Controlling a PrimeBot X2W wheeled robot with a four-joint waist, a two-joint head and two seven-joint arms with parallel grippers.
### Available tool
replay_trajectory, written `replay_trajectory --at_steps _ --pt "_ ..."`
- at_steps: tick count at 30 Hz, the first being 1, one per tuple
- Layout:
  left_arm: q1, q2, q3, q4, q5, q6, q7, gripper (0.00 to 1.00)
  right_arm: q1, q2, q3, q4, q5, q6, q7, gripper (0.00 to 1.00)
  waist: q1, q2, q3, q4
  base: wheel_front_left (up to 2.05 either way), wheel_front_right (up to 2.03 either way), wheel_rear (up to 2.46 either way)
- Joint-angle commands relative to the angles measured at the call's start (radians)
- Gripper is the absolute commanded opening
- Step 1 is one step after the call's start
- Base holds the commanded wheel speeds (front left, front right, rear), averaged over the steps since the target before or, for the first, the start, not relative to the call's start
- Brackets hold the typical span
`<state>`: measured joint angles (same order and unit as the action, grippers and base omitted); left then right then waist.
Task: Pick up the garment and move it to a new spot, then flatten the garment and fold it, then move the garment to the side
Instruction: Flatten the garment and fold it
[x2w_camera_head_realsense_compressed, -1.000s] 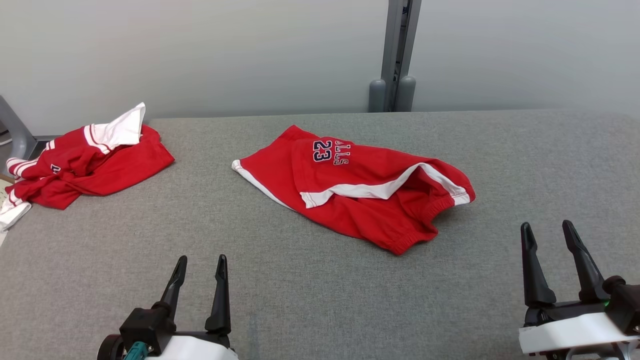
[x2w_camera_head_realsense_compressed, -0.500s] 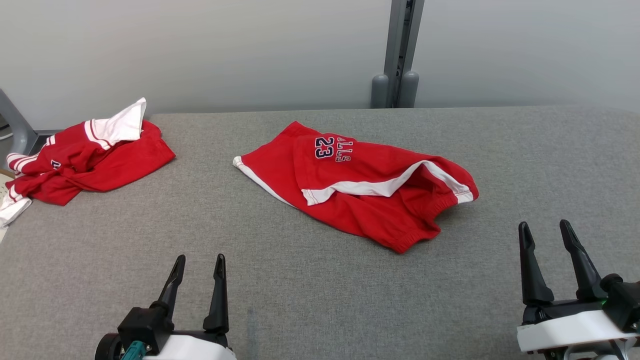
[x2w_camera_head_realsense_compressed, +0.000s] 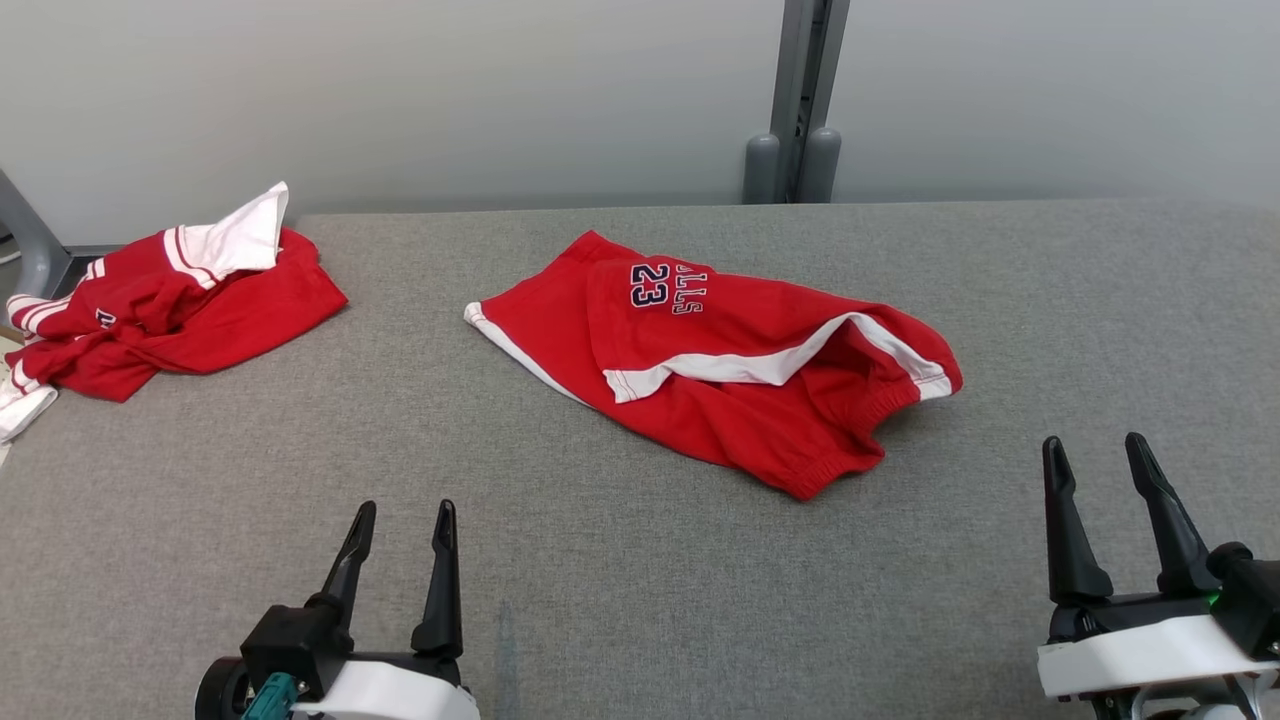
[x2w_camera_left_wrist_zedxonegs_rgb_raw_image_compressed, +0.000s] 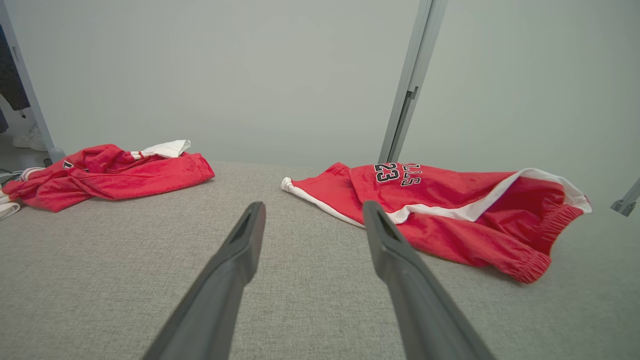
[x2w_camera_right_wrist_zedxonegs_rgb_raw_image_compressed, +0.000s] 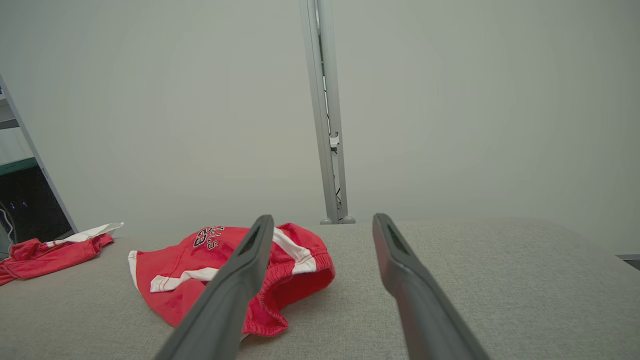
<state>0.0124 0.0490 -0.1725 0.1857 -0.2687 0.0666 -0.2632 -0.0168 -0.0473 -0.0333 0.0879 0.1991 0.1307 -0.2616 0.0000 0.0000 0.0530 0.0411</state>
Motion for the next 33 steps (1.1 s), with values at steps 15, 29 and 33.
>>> replay_trajectory --at_steps 15,29,33 --pt "-0.267 0.003 -0.133 0.186 -0.004 -0.048 0.026 1.0 -0.064 -0.006 0.0 -0.013 -0.012 0.0 -0.005 1.0 0.0 0.0 0.114 -0.02 0.0 0.0 0.0" --pt "-0.59 0.004 -0.204 0.509 -0.116 -0.041 0.101 1.0 -0.138 -0.006 0.024 -0.022 0.005 0.0 -0.005 1.0 0.0 0.0 0.27 -0.164 0.0 0.0 0.0" --pt "-0.632 0.004 -0.215 0.576 -0.137 -0.041 0.113 1.0 -0.137 -0.005 0.024 -0.025 0.011 0.0 -0.005 1.0 0.0 0.0 0.278 -0.178 0.0 0.0 0.0"
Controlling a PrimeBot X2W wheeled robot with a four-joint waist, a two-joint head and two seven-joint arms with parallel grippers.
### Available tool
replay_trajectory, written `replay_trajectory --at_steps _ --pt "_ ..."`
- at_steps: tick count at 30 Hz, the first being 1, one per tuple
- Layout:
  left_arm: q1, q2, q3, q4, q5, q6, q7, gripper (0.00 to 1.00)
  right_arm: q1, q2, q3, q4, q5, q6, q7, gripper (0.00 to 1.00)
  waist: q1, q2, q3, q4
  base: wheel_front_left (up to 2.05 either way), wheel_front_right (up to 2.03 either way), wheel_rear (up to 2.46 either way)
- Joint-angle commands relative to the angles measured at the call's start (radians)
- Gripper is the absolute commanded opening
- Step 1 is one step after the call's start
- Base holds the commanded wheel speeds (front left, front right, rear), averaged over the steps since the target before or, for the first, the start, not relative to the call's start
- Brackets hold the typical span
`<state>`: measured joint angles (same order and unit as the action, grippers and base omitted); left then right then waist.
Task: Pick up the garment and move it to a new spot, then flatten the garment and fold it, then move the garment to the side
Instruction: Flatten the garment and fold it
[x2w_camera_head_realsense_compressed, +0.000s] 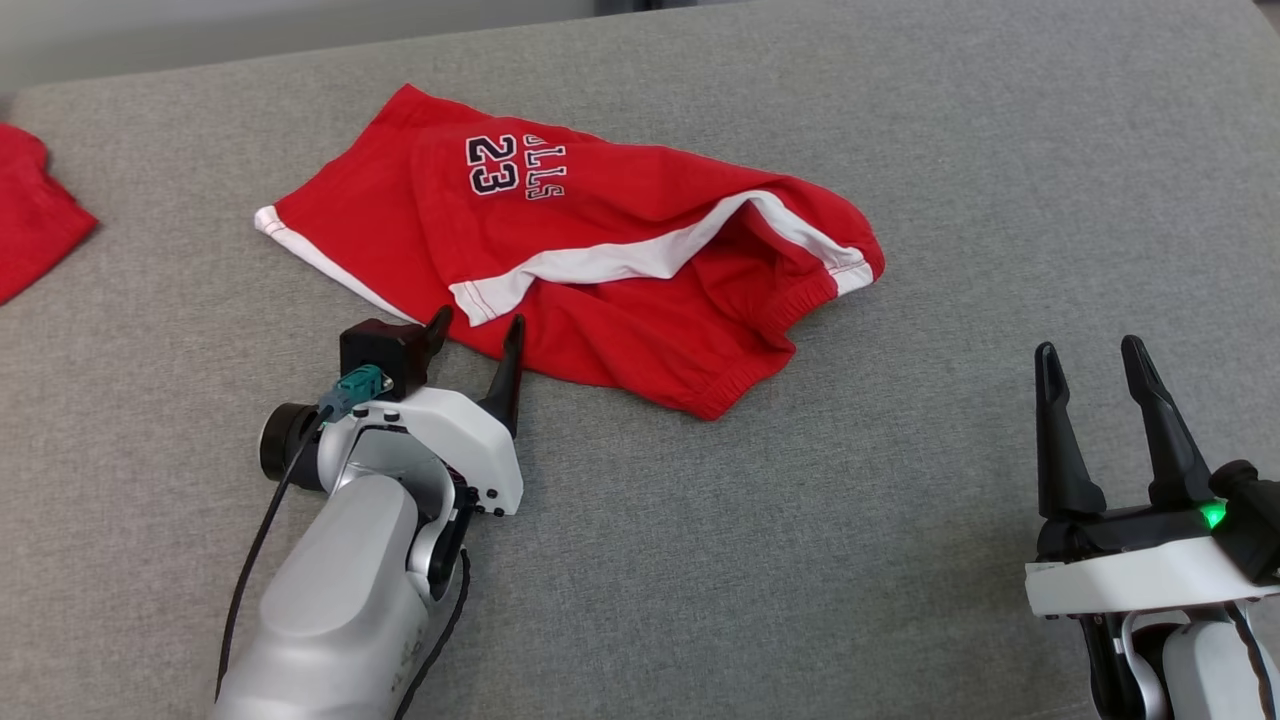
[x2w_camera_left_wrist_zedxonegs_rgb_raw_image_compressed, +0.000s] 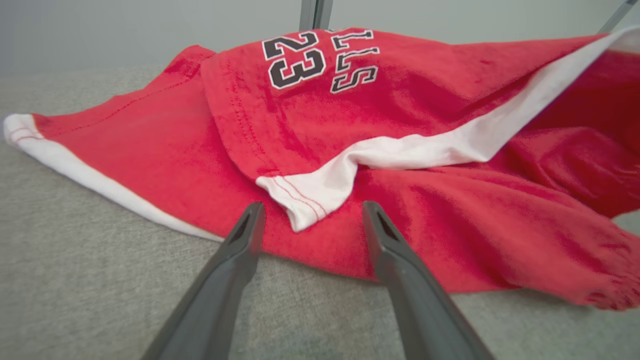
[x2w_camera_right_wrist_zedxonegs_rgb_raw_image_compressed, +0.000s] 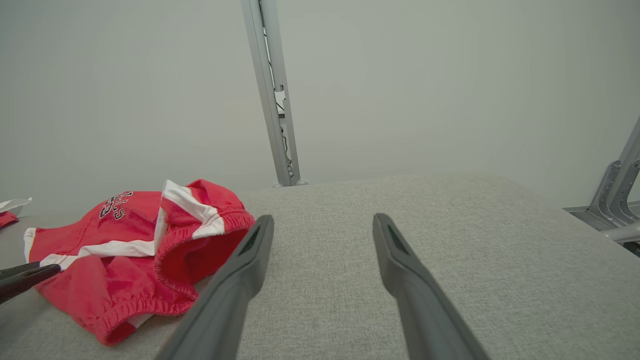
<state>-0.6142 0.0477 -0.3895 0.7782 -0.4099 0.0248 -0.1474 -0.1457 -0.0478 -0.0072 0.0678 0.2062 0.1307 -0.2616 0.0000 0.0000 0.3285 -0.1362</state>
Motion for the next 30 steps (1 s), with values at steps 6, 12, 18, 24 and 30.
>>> replay_trajectory --at_steps 6,12,18,24,30 --pt "-0.053 0.005 0.001 0.059 -0.035 -0.005 -0.005 1.0 -0.004 -0.005 0.012 -0.009 0.015 0.0 -0.005 1.0 0.0 0.0 0.0 -0.014 0.0 0.0 0.0" --pt "-0.078 0.005 -0.02 0.092 -0.086 -0.004 0.012 0.93 0.001 -0.005 0.021 -0.007 0.018 0.0 -0.005 1.0 0.0 0.0 -0.005 -0.024 0.0 0.0 0.0" --pt "-0.105 0.005 -0.013 0.139 -0.099 0.016 -0.007 0.49 0.0 -0.005 0.026 -0.012 0.021 0.0 -0.005 1.0 0.0 0.0 -0.001 -0.042 0.0 0.0 0.0" --pt "-0.115 0.005 -0.007 0.16 -0.11 0.016 -0.042 0.0 0.007 -0.005 0.019 -0.006 0.022 0.0 -0.005 1.0 0.0 0.0 -0.008 -0.043 0.0 0.0 0.0" --pt "-0.105 0.005 -0.014 0.138 -0.122 -0.003 -0.09 0.0 0.012 -0.005 0.016 -0.008 0.021 0.0 -0.005 1.0 0.0 0.0 -0.025 -0.023 0.0 0.0 0.0"
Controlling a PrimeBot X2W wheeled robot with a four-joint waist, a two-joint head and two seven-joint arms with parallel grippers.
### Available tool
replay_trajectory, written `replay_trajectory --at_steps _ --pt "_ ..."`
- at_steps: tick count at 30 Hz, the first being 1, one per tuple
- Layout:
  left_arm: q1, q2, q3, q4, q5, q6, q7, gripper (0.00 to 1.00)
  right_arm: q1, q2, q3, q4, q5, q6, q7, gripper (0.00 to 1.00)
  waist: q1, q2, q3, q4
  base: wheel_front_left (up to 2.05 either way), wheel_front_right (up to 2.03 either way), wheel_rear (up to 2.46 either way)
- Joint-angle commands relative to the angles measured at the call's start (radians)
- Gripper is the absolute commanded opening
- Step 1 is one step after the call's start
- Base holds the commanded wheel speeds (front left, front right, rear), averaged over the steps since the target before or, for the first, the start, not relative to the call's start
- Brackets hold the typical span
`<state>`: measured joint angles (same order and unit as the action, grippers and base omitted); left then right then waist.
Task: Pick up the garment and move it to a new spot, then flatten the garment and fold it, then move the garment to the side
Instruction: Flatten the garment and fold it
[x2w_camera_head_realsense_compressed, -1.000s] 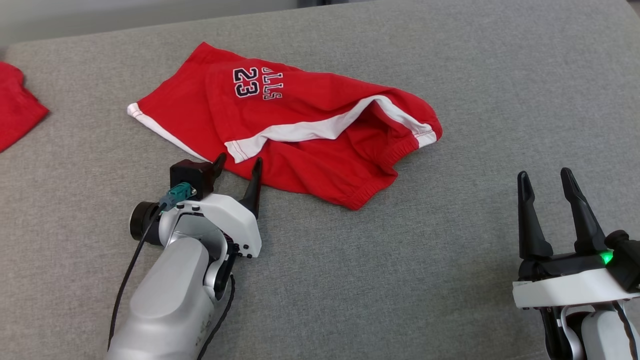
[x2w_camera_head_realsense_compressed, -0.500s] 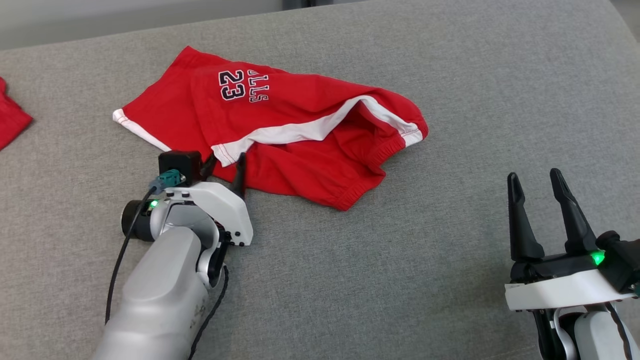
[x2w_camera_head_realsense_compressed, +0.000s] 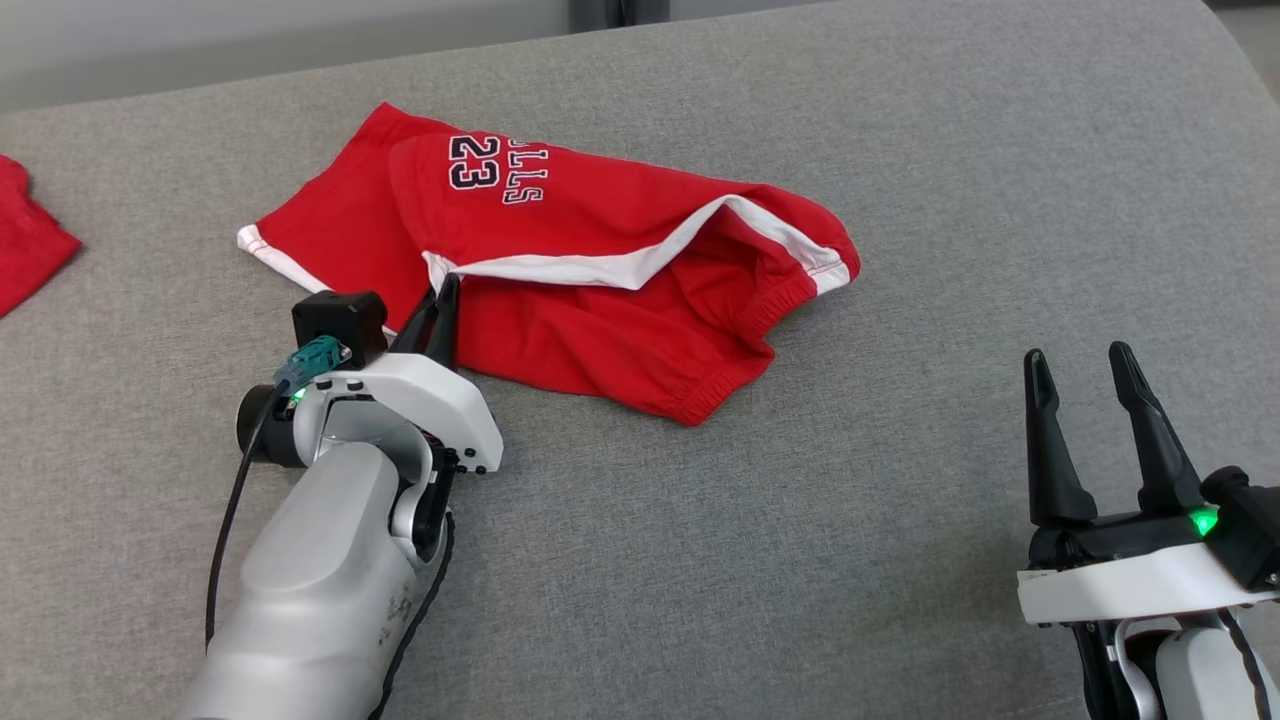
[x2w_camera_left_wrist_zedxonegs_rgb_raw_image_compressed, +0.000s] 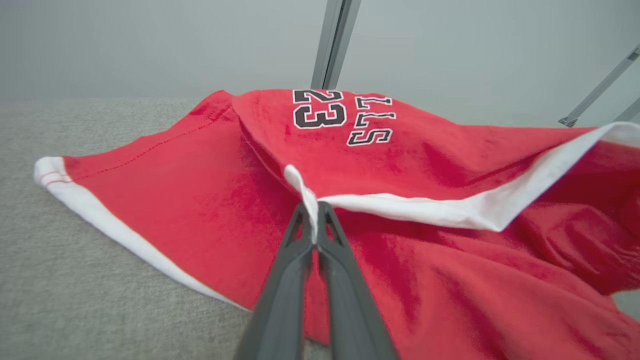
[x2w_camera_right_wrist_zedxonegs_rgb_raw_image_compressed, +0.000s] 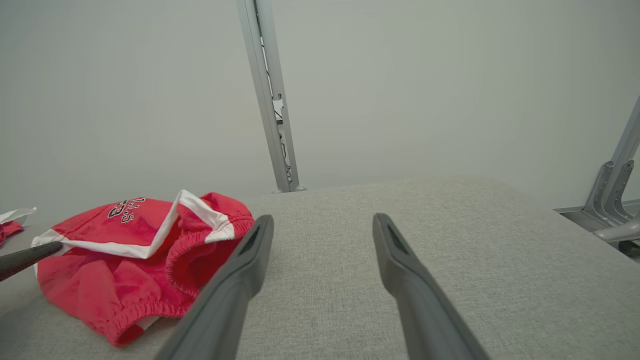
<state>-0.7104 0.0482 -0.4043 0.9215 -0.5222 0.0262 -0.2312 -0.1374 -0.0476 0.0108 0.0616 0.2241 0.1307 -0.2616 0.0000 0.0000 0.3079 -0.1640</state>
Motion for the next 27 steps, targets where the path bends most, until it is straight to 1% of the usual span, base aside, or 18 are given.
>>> replay_trajectory --at_steps 1,5,8,15,16,17,18,19,22,24,27 --pt "-0.003 0.004 -0.001 -0.02 -0.011 -0.008 -0.012 0.0 0.006 -0.005 -0.003 -0.001 0.004 0.0 -0.005 1.0 0.0 0.0 -0.008 0.011 0.0 0.0 0.0" --pt "0.044 0.005 -0.009 -0.097 -0.023 -0.013 -0.028 0.0 0.019 -0.005 -0.013 0.001 -0.005 0.0 -0.005 1.0 0.0 0.0 -0.027 0.042 0.0 0.0 0.0" --pt "0.098 0.007 -0.006 -0.175 -0.015 -0.002 -0.032 0.0 0.028 -0.006 -0.013 0.006 -0.017 0.0 -0.005 1.0 0.0 0.0 -0.044 0.072 0.0 0.0 0.0" --pt "0.303 0.054 0.01 -0.415 -0.002 0.034 -0.035 0.0 0.059 -0.005 -0.019 0.02 -0.045 0.0 -0.005 1.0 0.0 0.0 -0.079 0.126 0.0 0.0 0.0" --pt "0.405 0.077 0.005 -0.522 0.007 0.058 -0.035 0.0 0.075 -0.005 -0.015 0.027 -0.052 0.0 -0.005 1.0 0.0 0.0 -0.09 0.14 0.0 0.0 0.0" --pt "0.469 0.087 0.0 -0.579 0.005 0.077 -0.027 0.0 0.088 -0.005 -0.014 0.031 -0.059 0.0 -0.005 1.0 0.0 0.0 -0.097 0.149 0.0 0.0 0.0" --pt "0.498 0.088 0.002 -0.605 -0.003 0.085 -0.023 0.0 0.094 -0.006 -0.014 0.033 -0.06 0.0 -0.005 1.0 0.0 0.0 -0.101 0.152 0.0 0.0 0.0" --pt "0.548 0.092 0.011 -0.639 -0.016 0.104 -0.017 0.0 0.109 -0.006 -0.014 0.035 -0.065 0.0 -0.005 1.0 0.0 0.0 -0.106 0.156 0.0 0.0 0.0" --pt "0.602 0.099 0.024 -0.659 -0.03 0.126 -0.015 0.0 0.121 -0.006 -0.01 0.039 -0.07 0.0 -0.005 1.0 0.0 0.0 -0.11 0.157 0.0 0.0 0.0" --pt "0.626 0.107 0.035 -0.65 -0.038 0.132 -0.017 0.0 0.126 -0.006 -0.009 0.043 -0.07 0.0 -0.005 1.0 0.0 0.0 -0.113 0.155 0.0 0.0 0.0" --pt "0.64 0.119 0.05 -0.613 -0.045 0.126 -0.022 0.0 0.126 -0.005 -0.003 0.048 -0.066 0.0 -0.005 1.0 0.0 0.0 -0.117 0.152 0.0 0.0 0.0"
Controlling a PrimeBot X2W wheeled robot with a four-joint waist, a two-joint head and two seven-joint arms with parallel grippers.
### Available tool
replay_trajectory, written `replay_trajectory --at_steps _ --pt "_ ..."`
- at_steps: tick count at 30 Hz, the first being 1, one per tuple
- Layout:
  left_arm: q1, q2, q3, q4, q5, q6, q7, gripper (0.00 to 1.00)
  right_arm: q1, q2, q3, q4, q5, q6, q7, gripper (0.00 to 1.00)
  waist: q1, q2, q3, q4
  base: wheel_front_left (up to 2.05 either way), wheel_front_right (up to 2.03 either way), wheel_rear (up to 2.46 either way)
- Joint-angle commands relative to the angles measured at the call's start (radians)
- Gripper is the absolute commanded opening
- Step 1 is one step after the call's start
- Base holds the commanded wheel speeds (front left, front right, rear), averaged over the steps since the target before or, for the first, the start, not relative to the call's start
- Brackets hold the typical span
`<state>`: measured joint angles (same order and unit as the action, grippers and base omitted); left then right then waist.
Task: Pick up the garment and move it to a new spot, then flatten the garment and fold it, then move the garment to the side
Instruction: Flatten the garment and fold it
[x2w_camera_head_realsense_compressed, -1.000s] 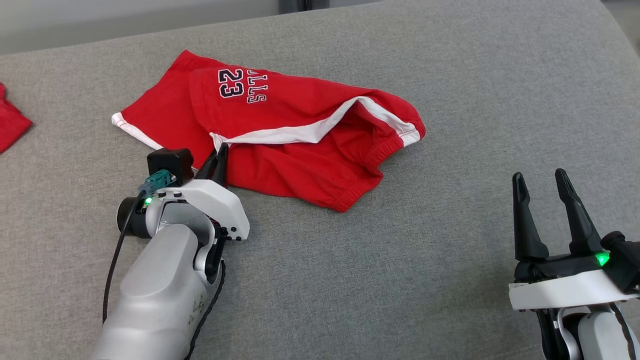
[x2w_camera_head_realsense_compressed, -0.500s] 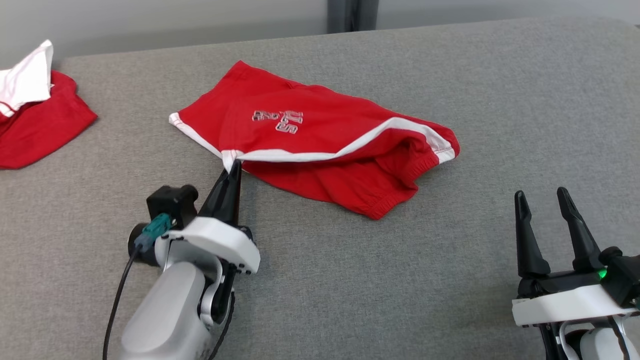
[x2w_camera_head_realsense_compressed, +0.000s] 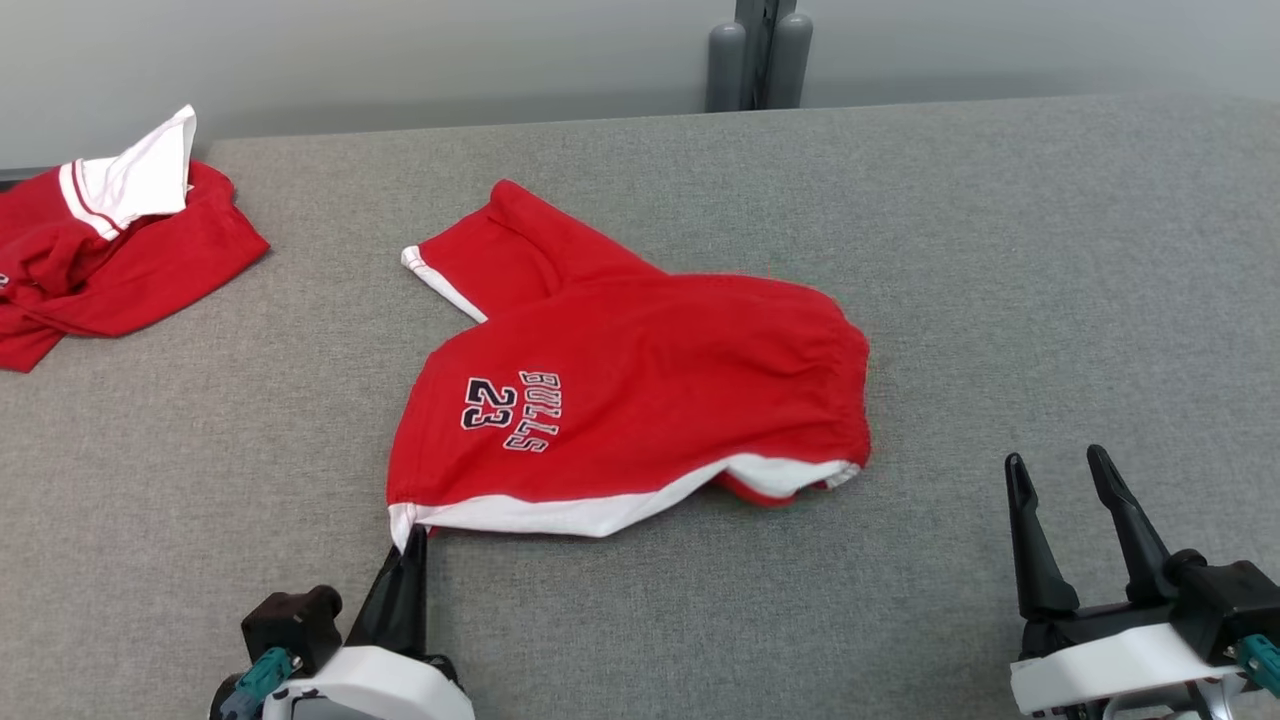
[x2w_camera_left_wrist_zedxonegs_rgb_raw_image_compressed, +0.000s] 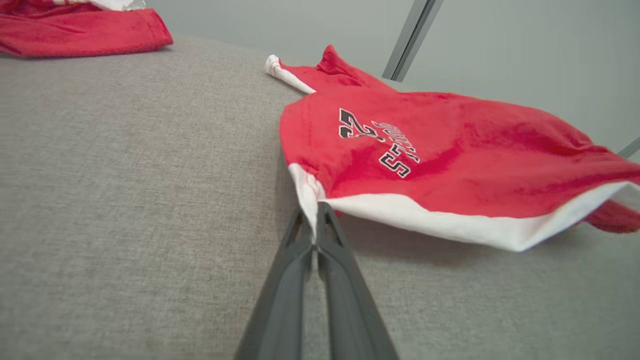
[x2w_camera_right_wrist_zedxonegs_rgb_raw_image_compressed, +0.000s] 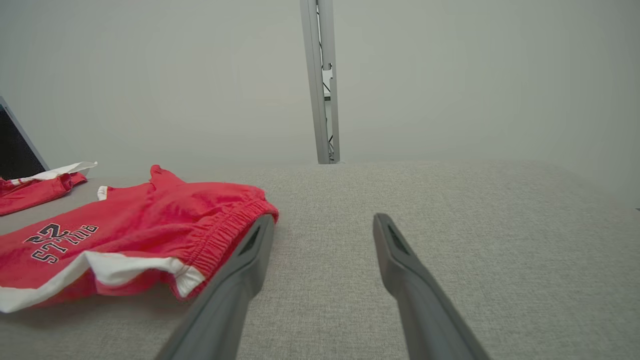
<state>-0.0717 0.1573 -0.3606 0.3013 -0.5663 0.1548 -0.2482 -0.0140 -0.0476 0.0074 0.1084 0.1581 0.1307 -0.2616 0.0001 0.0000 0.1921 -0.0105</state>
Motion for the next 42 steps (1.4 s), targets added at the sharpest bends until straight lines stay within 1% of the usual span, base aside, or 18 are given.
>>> replay_trajectory --at_steps 1,2,6,7,8,9,10,17,27,34,42 --pt "0.001 0.007 0.011 0.023 -0.006 -0.006 -0.007 0.0 0.001 -0.005 0.003 0.004 0.003 0.0 -0.005 1.0 -0.0001 0.0 -0.003 -0.002 0.0 0.0 0.0" --pt "0.001 0.007 0.011 0.023 -0.006 -0.006 -0.007 0.0 0.001 -0.005 0.003 0.004 0.003 0.0 -0.005 1.0 -0.0001 0.0 -0.003 -0.002 0.0 0.0 0.0" --pt "-0.03 0.003 0.027 0.096 -0.005 -0.032 -0.013 0.0 -0.012 -0.005 0.014 0.012 0.008 0.0 -0.005 1.0 -0.0001 0.0 -0.008 -0.003 0.0 0.0 0.0" --pt "-0.038 0.001 0.031 0.113 0.001 -0.034 -0.015 0.15 -0.014 -0.005 0.016 0.013 0.01 0.0 -0.005 1.0 -0.0001 0.0 -0.009 -0.004 0.0 0.0 0.0" --pt "-0.045 -0.001 0.035 0.129 0.006 -0.04 -0.016 0.42 -0.015 -0.006 0.017 0.014 0.01 0.0 -0.005 1.0 -0.0001 0.0 -0.01 -0.004 0.0 0.0 0.0" --pt "-0.05 -0.006 0.039 0.144 0.012 -0.042 -0.017 0.96 -0.017 -0.005 0.019 0.015 0.011 0.0 -0.005 1.0 -0.0001 0.0 -0.012 -0.005 0.0 0.0 0.0" --pt "-0.055 -0.01 0.045 0.152 0.018 -0.047 -0.018 1.0 -0.018 -0.005 0.019 0.015 0.011 0.0 -0.005 1.0 -0.0001 0.0 -0.013 -0.006 0.0 0.0 0.0" --pt "-0.048 -0.029 0.12 0.12 0.087 -0.074 -0.018 1.0 -0.029 -0.005 0.015 0.011 0.008 0.0 -0.005 1.0 -0.0001 0.0 -0.021 -0.001 0.0 0.0 0.0" --pt "-0.007 -0.063 0.194 0.006 0.197 -0.127 -0.018 1.0 -0.04 -0.005 0.006 0.004 0.003 0.0 -0.005 1.0 -0.0001 0.0 -0.05 0.034 0.0 0.0 0.0" --pt "0.049 -0.091 0.231 -0.064 0.261 -0.143 -0.017 1.0 -0.048 -0.005 0.017 -0.009 0.009 0.0 -0.005 1.0 -0.0001 0.0 -0.087 0.053 0.0 0.0 0.0" --pt "0.086 -0.102 0.259 -0.086 0.288 -0.154 -0.017 1.0 -0.024 -0.005 0.021 0.003 0.006 0.0 -0.005 1.0 -0.0001 0.0 -0.107 0.067 0.0 0.0 0.0"
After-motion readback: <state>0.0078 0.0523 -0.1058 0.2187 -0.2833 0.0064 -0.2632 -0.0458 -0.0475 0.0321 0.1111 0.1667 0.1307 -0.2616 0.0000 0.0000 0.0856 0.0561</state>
